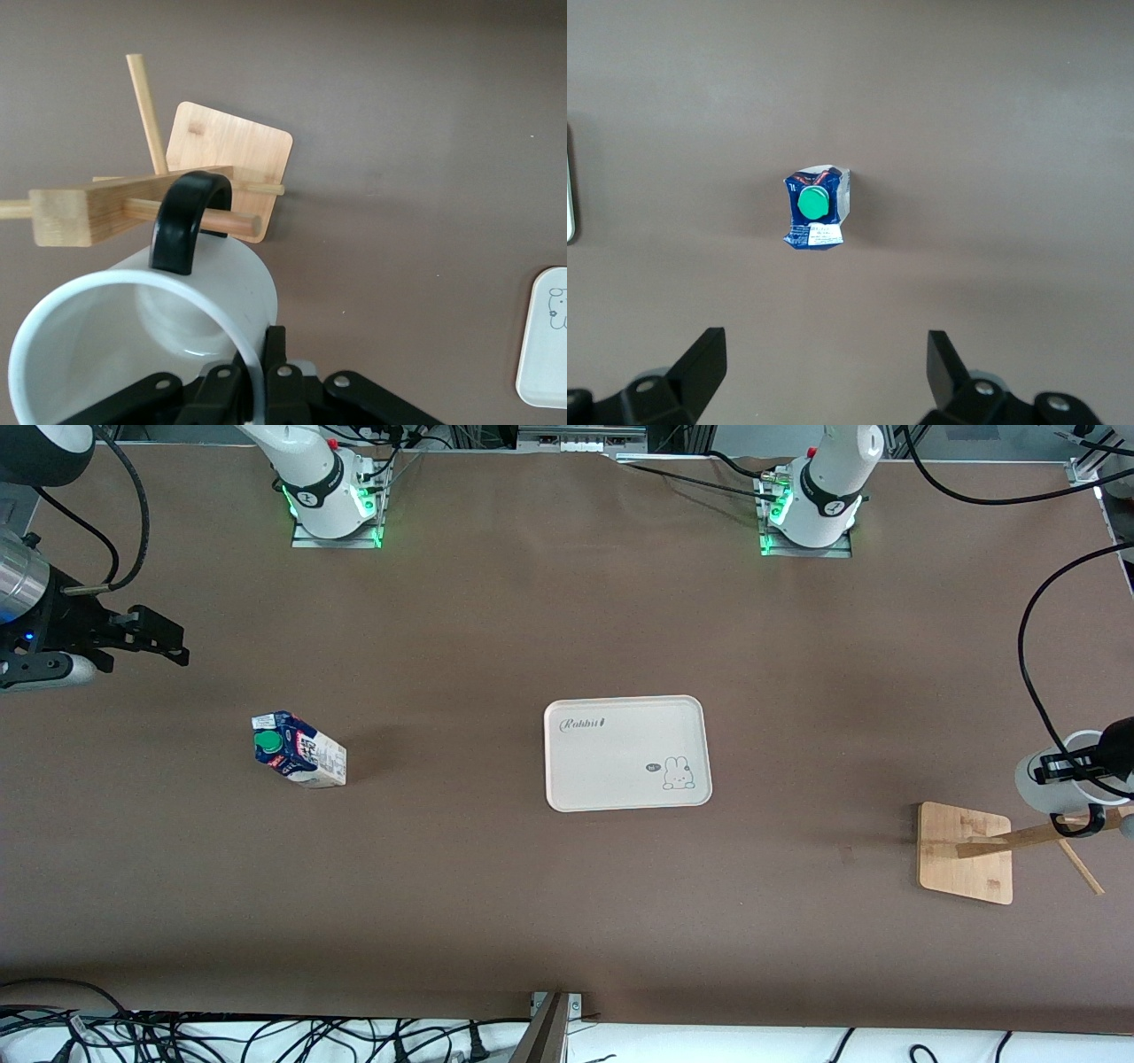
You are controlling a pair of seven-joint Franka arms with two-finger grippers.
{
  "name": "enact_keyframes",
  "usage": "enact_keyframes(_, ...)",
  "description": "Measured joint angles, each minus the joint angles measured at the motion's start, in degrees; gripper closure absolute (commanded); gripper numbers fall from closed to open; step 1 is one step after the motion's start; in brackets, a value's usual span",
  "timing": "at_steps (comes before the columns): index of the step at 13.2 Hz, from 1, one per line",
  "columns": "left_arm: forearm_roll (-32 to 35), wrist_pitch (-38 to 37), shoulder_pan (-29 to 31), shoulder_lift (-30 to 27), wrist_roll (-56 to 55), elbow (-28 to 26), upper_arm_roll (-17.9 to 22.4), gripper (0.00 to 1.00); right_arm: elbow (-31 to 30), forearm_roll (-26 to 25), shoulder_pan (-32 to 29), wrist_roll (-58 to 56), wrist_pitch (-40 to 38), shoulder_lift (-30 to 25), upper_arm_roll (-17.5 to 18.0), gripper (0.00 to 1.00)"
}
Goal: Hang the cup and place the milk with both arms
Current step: 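Move the mug with the left gripper to the wooden stand, then hang the mug handle on a stand peg and open the left gripper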
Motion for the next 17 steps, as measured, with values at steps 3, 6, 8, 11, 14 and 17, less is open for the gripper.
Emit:
enact_keyframes(3,-0.1,0.0,1.4,0.6,0.3,0.0,0.0,1.00,0.0,0.0,0.0,0.0,0.0,0.0,0.0,0.00)
enact_keyframes(6,-0.8,0.0,2.3,1.1,2.4,0.0,-0.1,0.00,0.0,0.0,0.0,0.0,0.0,0.0,0.0,0.00)
enact_keyframes(8,-0.8,0.0,2.3,1.1,2.8,0.1,-0.4,0.00,0.0,0.0,0.0,0.0,0.0,0.0,0.0,0.00)
enact_keyframes(11,-0.8,-0.1,2.2,0.9,2.9,0.3,-1.1,0.00,0.0,0.0,0.0,0.0,0.0,0.0,0.0,0.00)
enact_keyframes(14,-0.8,-1.5,1.5,0.4,3.0,0.8,-1.8,0.00,0.0,0.0,0.0,0.0,0.0,0.0,0.0,0.00)
enact_keyframes(17,-0.8,-2.9,0.2,-0.5,3.1,1.0,-2.1,0.00,0.0,0.0,0.0,0.0,0.0,0.0,0.0,0.00)
